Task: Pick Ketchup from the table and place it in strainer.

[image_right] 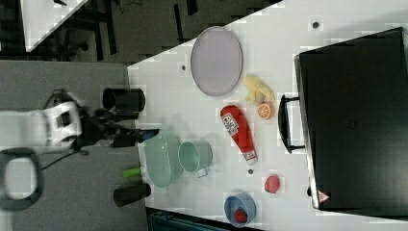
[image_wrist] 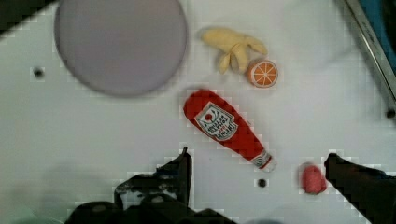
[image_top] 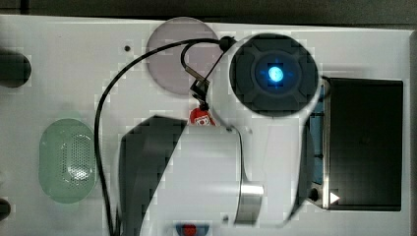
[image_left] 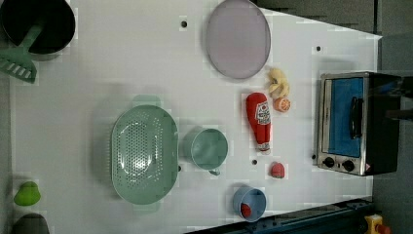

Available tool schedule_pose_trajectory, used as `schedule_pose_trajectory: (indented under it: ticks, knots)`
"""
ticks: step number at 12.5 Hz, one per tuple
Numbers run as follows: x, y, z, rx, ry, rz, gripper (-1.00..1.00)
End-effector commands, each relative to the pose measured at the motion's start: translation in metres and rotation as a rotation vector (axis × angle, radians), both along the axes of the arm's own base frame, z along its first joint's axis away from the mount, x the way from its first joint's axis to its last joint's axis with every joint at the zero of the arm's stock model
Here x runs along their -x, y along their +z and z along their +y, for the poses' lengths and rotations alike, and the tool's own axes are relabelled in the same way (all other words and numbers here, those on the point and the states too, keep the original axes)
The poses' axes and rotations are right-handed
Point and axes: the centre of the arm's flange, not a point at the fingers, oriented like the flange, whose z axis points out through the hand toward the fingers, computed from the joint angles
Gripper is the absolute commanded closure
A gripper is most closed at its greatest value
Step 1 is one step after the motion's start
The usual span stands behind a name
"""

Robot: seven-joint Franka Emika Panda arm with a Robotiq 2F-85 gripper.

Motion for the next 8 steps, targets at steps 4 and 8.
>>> schedule_pose_trajectory:
  ticks: [4,8]
  knots:
    - [-0.010,-0.126,0.013,-0.034,0.733,-0.018,-1.00]
    - [0.001,-0.197,0.018,-0.027,0.778,-0.038,-1.00]
